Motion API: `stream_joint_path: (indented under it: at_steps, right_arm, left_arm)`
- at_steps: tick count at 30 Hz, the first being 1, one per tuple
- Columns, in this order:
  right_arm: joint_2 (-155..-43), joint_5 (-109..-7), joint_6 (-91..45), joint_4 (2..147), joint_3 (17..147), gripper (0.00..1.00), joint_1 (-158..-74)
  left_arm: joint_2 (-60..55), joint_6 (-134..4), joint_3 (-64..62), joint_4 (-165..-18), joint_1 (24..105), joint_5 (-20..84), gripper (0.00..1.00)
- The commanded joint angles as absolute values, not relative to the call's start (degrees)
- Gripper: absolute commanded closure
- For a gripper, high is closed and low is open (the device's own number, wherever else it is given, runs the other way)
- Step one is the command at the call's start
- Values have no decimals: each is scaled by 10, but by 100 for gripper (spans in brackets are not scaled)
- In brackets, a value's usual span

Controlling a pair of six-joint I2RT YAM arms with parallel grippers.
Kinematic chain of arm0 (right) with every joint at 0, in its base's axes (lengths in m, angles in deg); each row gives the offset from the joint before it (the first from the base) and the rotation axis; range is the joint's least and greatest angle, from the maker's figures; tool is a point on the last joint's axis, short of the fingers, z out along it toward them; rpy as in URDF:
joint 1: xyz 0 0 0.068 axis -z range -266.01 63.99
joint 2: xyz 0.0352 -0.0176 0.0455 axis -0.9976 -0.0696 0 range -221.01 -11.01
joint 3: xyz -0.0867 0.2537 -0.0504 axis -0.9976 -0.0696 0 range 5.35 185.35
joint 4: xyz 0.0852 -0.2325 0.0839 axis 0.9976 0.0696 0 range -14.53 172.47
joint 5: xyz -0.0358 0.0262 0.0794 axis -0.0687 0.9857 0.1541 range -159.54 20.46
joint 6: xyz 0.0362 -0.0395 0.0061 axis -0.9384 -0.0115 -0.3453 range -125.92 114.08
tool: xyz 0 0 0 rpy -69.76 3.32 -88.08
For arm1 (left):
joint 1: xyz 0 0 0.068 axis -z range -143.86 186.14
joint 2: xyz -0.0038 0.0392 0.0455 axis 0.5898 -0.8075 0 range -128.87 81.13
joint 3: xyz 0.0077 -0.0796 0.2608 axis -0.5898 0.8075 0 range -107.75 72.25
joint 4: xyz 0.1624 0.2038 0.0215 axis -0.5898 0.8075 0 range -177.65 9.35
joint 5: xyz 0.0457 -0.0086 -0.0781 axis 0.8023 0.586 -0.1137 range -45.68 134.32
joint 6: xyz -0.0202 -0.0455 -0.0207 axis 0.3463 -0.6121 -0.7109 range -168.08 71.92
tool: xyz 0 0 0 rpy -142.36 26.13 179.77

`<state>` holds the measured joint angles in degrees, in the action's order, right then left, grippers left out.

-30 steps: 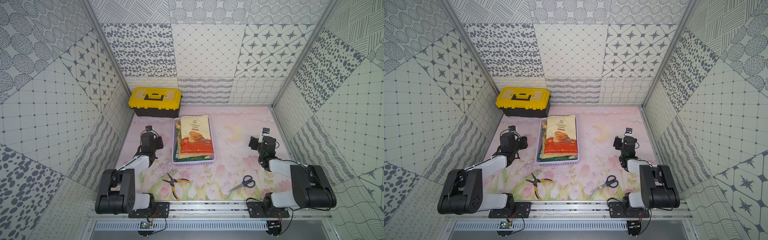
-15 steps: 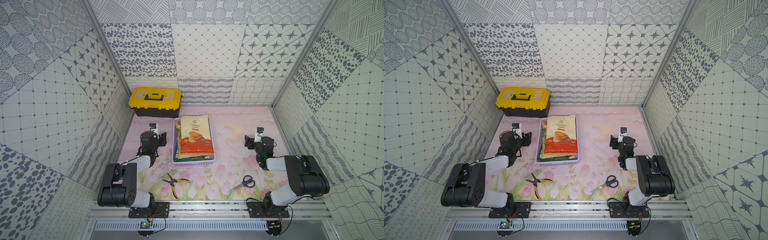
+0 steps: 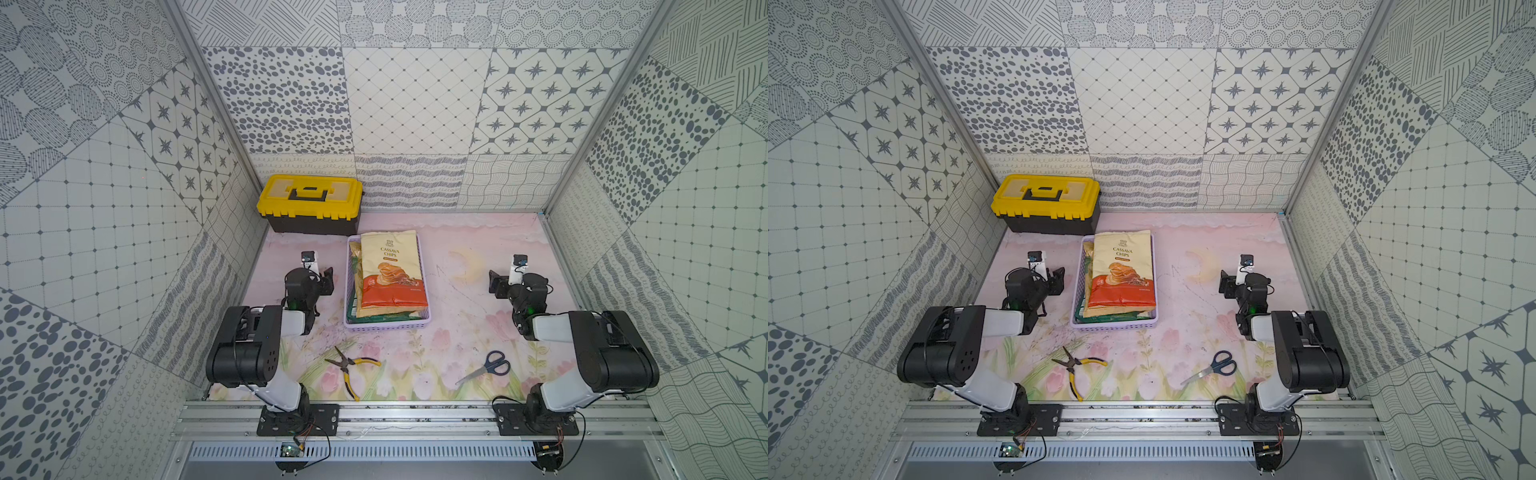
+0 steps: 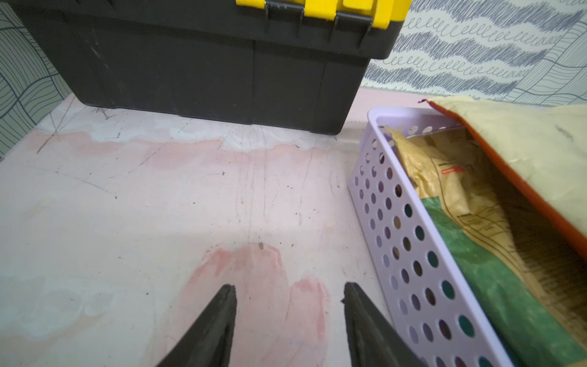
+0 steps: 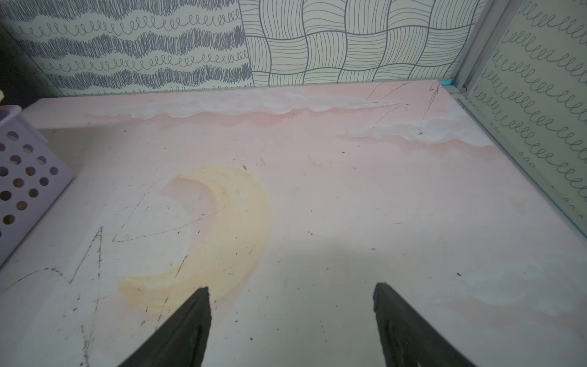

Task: Put the potato chips into the basket
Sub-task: Reset both arms

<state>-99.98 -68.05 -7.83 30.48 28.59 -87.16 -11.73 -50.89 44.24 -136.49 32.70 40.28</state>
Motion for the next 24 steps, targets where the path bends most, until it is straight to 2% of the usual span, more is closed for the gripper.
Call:
stream_joint_path:
  at_steps: [1, 6, 9, 11, 13, 14, 18, 24]
  right_arm:
    - [-999, -679, -74, 280, 290, 16, -872]
    - [-999, -679, -74, 280, 290, 15, -872]
    - [-999, -679, -75, 280, 291, 14, -872]
    - [-999, -679, -74, 280, 291, 12, -872]
    - [-999, -680, -75, 280, 290, 10, -872]
    - [-999, -680, -75, 280, 291, 3, -872]
    - [-999, -680, -74, 280, 290, 3, -872]
    - [-999, -680, -74, 279, 290, 3, -872]
  left_arm:
    - [-120, -497, 434, -1409, 326, 415, 42]
    - [-99, -494, 437, -1414, 327, 417, 41]
    - [11, -482, 395, -1221, 337, 446, 41]
    - [47, -459, 379, -1128, 363, 510, 41]
    - [67, -440, 409, -1134, 385, 534, 40]
    - [71, -445, 430, -1150, 392, 538, 40]
    - [47, -504, 486, -1200, 393, 511, 40]
    - [11, -497, 489, -1266, 393, 491, 39]
